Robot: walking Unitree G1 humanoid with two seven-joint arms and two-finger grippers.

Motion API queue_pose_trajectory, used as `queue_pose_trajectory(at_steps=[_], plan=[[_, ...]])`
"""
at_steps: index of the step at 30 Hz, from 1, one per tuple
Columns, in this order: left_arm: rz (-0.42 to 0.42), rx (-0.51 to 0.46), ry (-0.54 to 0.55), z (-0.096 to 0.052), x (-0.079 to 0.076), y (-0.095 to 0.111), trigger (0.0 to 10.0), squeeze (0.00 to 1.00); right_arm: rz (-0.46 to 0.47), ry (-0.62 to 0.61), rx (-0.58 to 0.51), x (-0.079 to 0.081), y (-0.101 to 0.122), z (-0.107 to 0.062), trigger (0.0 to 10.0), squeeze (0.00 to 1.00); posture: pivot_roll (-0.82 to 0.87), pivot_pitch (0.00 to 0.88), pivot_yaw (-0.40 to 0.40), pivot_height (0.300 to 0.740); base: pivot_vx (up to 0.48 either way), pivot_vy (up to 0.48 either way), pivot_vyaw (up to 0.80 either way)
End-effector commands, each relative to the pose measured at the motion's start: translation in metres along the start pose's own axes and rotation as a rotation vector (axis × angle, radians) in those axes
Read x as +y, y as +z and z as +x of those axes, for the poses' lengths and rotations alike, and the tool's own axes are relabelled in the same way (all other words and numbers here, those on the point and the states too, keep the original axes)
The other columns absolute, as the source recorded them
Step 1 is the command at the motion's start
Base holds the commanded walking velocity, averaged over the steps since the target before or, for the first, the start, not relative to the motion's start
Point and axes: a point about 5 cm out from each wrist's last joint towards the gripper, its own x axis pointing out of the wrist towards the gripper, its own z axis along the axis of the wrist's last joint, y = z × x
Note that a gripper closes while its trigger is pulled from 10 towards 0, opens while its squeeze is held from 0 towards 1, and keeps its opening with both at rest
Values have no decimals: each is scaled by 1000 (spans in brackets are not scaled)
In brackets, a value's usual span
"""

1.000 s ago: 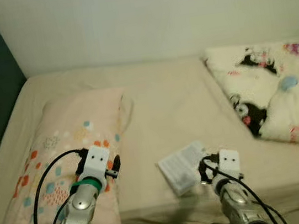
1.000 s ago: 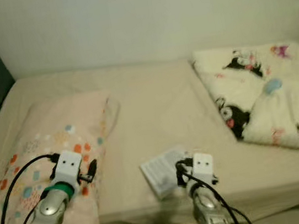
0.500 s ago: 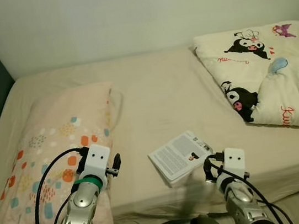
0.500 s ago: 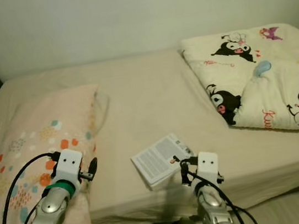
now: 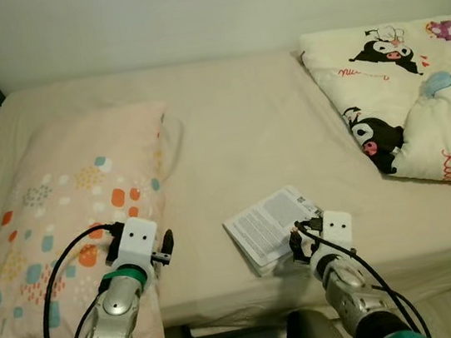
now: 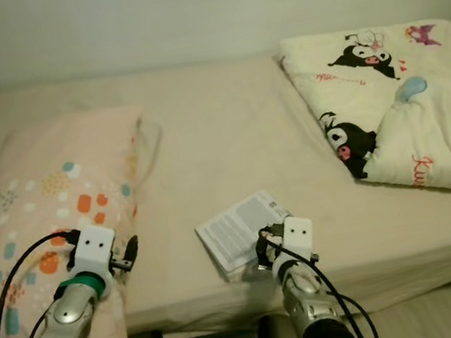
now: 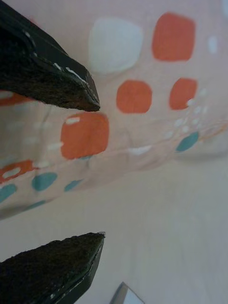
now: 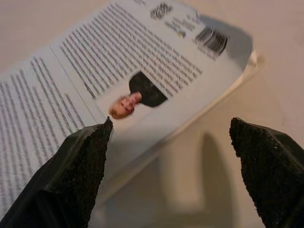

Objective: Clean up the room

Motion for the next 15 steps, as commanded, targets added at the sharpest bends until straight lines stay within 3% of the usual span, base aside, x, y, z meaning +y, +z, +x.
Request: queue_pose_trajectory(at_steps=[1,5,7,15], plan=[[-6,12,-2,-2,-1,-1,10000,0,14,-8,28,0,0,2,10000,0,143,69,-8,593,0,0,0],[-16,-8,-10,-1,2,5,10000,0,98,-11,55,3,7,6,10000,0,146,75,-12,593,0,0,0],[-47,-28,-4,3,6,11,10000,0,172,-16,127,3,1,6,10000,0,153,86,-19,593,0,0,0],[-88,-72,-29,12,12,30,10000,0,264,-9,214,1,-8,6,10000,0,172,116,-27,593,0,0,0]])
